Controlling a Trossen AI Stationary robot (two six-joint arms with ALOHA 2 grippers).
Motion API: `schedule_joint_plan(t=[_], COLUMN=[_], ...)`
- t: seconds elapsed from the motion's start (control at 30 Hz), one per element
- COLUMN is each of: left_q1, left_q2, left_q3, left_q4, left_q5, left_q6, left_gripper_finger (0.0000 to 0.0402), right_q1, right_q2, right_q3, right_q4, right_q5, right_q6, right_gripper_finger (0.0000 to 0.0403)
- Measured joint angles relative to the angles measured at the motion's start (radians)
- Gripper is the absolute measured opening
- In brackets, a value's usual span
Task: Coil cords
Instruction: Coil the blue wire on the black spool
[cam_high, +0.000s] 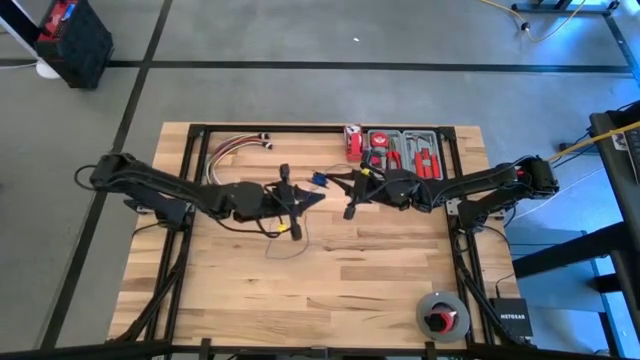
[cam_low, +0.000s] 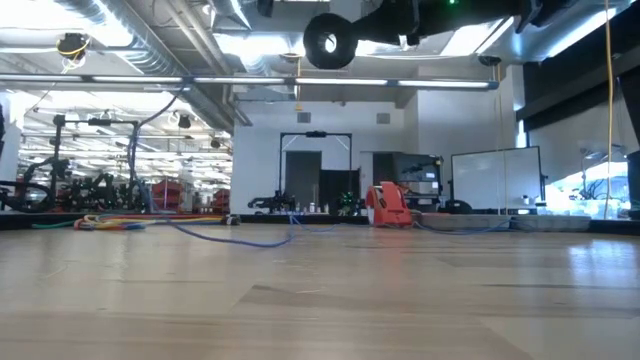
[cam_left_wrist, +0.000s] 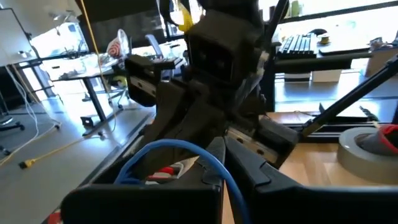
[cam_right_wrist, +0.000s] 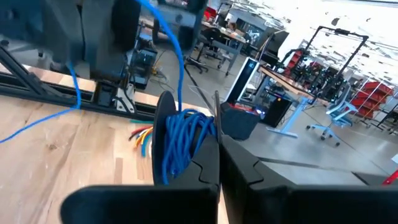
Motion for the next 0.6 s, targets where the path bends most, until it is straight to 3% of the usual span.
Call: schedule_joint_plan(t=[0.17, 0.3, 0.43, 0.6], left_q1=[0.001, -0.015, -0.04, -0.057], left_q2=[0.044, 0.025, -0.047, -0.126], left_q3=[0.005, 0.005, 0.006, 0.006], left_q4=[0.039, -0.035, -0.257, -0.565], left_q5=[-0.001, -0.007, -0.007, -0.012], left_q6=[0.022, 0.028, 0.039, -0.105], left_gripper_finger=[0.0, 0.0, 0.0, 0.0003], right_q1=[0.0, 0.0, 0.0, 0.0], right_q2=[0.0, 0.0, 0.0, 0.0], right_q3=[0.0, 0.0, 0.0, 0.0], right_q4=[-0.001, -0.011, -0.024, -0.023], right_q5=[0.0, 0.0, 0.0, 0.0], right_q6=[0.004, 0.006, 0.006, 0.006], right_gripper_finger=[0.0001, 0.0001, 0.0001, 0.0001])
